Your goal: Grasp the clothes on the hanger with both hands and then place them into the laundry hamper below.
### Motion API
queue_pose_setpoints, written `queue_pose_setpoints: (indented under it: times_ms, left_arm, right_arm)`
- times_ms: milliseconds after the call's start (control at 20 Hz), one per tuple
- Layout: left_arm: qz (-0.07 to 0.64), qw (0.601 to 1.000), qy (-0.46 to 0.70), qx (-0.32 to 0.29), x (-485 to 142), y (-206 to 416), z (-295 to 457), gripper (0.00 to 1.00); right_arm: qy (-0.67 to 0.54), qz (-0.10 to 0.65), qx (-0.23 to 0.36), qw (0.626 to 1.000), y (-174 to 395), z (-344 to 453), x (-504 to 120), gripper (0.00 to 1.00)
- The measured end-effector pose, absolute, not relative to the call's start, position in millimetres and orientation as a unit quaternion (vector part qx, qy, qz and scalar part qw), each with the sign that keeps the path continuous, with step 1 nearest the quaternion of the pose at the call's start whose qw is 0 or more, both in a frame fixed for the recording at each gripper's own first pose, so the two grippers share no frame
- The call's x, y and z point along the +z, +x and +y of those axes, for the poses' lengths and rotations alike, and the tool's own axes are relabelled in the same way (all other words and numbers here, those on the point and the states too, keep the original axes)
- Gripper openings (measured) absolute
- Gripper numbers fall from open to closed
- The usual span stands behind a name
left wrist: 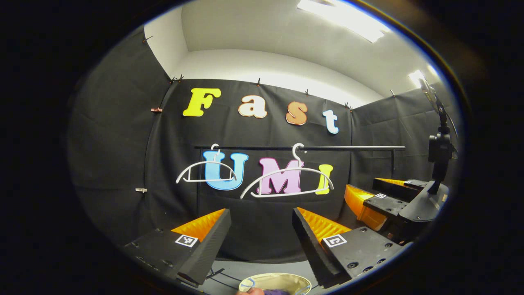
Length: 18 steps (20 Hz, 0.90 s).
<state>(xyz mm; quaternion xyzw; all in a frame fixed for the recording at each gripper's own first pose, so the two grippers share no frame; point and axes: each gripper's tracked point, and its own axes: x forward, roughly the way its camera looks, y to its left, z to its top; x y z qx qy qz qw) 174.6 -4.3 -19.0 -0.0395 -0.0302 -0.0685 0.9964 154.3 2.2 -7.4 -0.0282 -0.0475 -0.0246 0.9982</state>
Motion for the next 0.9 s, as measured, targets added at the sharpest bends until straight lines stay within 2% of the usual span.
queue_pose_setpoints:
  times_ms: [100,150,350,450,500,600,650,900]
  left_arm:
    - [-0.029,0.996,-0.034,-0.073,-15.7,173.9,-8.8,0.95]
    - [-0.032,0.996,-0.031,-0.075,-12.6,173.4,-10.9,0.92]
    - [-0.033,0.996,-0.031,-0.076,-14.5,173.0,-19.2,0.95]
    - [-0.036,0.996,-0.024,-0.079,-16.1,175.0,-23.0,0.92]
    - [-0.039,0.996,-0.020,-0.081,-19.1,175.3,-25.4,0.95]
    - [-0.046,0.995,-0.016,-0.083,-22.5,174.9,-29.6,0.92]
    - [-0.047,0.995,-0.018,-0.081,-25.0,174.9,-31.3,0.95]
    - [-0.052,0.994,0.000,-0.098,-29.2,175.2,-55.0,0.95]
  right_arm:
    - [-0.021,-0.051,-0.022,0.998,152.8,2.2,-1.6,0.98]
    - [-0.021,-0.053,-0.022,0.998,152.7,0.1,-0.1,0.98]
    - [-0.032,-0.050,-0.025,0.998,152.6,-8.1,-11.4,0.98]
    - [-0.037,-0.042,-0.034,0.998,149.6,-12.8,-23.9,0.98]
    - [-0.038,-0.040,-0.037,0.998,146.8,-12.2,-28.3,0.98]
    - [-0.039,-0.040,-0.048,0.997,140.9,-15.1,-35.4,0.98]
    - [-0.036,-0.039,-0.053,0.997,138.0,-17.5,-39.0,0.98]
    - [-0.045,-0.032,-0.077,0.996,121.1,-36.2,-53.7,0.98]
